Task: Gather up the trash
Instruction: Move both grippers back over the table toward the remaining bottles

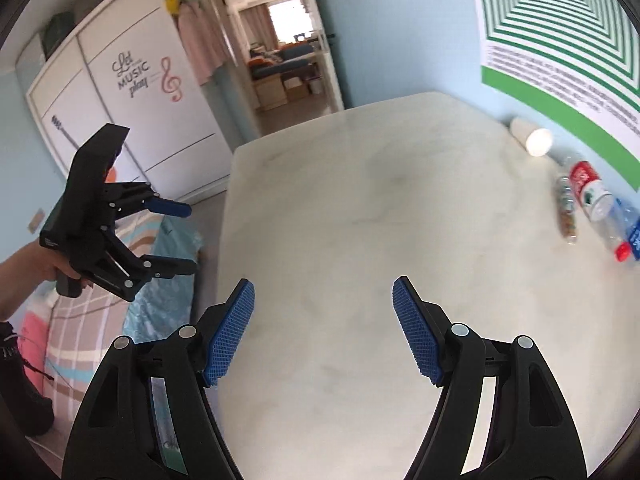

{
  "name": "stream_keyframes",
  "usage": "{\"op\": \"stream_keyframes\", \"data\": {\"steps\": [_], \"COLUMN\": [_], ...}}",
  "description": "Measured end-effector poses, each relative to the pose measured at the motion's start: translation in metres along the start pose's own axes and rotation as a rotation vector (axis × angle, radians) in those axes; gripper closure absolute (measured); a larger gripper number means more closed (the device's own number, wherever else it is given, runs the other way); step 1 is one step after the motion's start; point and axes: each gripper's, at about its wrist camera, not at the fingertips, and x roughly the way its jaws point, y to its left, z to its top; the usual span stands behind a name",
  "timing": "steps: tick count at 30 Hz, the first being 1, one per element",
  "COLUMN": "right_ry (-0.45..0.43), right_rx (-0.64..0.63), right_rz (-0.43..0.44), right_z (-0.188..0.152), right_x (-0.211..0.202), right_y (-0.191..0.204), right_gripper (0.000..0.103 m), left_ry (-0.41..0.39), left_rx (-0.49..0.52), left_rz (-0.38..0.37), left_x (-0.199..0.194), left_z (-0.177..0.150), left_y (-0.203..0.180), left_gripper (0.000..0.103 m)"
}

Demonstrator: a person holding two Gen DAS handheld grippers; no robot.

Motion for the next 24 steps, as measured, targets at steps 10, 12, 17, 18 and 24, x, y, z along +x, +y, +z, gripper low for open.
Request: {"op": "stream_keyframes", "data": {"steps": [10, 12, 17, 18, 24], "right_ry": [-0.071, -0.079, -0.085, -0.087, -0.093], "right_rx": [0.101, 0.118, 0.159, 0.17, 0.221], "right_rz": [-0.123, -0.134, -0.154, -0.162, -0.188], "right_z": [-0.008, -0.008, -0.01, -0.011, -0.021], "right_x": [-0.049, -0.053, -0.056, -0.056, -0.057], "right_y": [-0.11, -0.131, -0.165, -0.174, -0.208], "right_gripper": [0.029, 0.029, 0.029, 0.029, 0.023], "left_ry": [-0.045, -0.044, -0.031, -0.028, -0.007], "left_rx": [0.126, 0.135, 0.173, 0.183, 0.222], "left_rz": [0.023, 0.012, 0.01, 0.005, -0.002], "left_x": [0.035, 0.042, 0.06, 0.065, 0.091], "left_z": [0.119, 0.136, 0.167, 0.173, 0.198], "left_y": [-0.101, -0.116, -0.144, -0.149, -0.179], "left_gripper": [0.016, 0.016, 0.015, 0.015, 0.015]}}
